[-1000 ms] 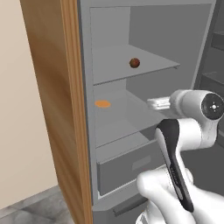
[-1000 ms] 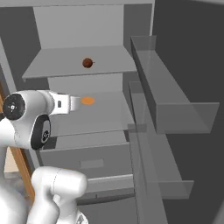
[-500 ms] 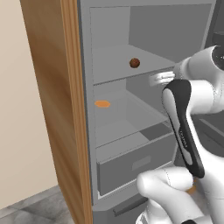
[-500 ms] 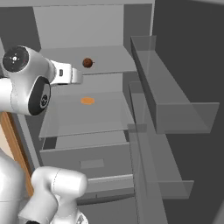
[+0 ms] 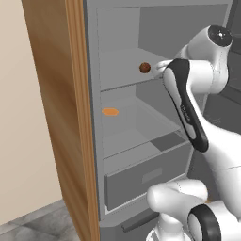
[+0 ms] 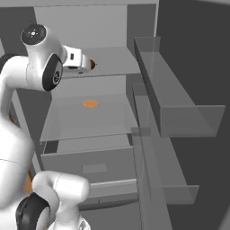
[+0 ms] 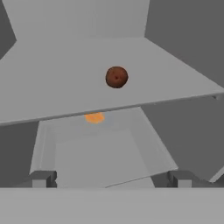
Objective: Pick the pear and kiwi from the fridge and place them on the plate next to the blender to make a fruit smoothie.
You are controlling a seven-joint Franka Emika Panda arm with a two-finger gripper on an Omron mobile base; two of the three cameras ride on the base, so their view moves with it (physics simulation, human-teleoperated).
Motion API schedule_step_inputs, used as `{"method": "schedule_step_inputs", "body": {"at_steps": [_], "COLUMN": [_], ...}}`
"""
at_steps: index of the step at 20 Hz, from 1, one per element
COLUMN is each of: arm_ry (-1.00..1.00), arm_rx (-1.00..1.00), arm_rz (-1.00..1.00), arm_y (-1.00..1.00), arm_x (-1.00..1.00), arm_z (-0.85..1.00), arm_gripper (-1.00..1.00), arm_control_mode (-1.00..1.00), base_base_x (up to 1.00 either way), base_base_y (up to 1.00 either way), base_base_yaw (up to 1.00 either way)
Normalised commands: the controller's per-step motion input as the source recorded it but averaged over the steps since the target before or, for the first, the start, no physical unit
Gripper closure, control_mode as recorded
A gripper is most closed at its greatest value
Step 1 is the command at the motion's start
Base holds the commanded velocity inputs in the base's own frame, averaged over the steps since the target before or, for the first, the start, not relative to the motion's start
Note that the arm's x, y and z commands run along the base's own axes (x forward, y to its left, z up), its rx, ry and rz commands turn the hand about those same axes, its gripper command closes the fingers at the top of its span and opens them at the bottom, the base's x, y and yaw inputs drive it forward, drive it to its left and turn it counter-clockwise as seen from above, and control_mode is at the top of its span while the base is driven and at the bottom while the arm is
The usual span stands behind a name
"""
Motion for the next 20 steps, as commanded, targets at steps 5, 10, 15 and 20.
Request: {"method": "schedule_step_inputs", "body": {"at_steps": [5,10,15,20], "arm_ry": [0.03,0.0,0.02,0.07], "arm_rx": [0.0,0.0,0.0,0.0], "arm_rz": [-0.06,-0.09,-0.01,0.0], "arm_y": [0.07,0.04,0.01,0.0], "arm_x": [0.99,0.89,0.82,0.67], "arm_z": [-0.13,-0.23,-0.19,-0.07], "arm_gripper": [-1.0,-1.0,-1.0,-1.0], "arm_control_mode": [-1.0,-1.0,-1.0,-1.0], "base_base_x": [0.0,0.0,0.0,0.0], "base_base_y": [0.0,0.0,0.0,0.0], "base_base_yaw": [0.0,0.0,0.0,0.0]}}
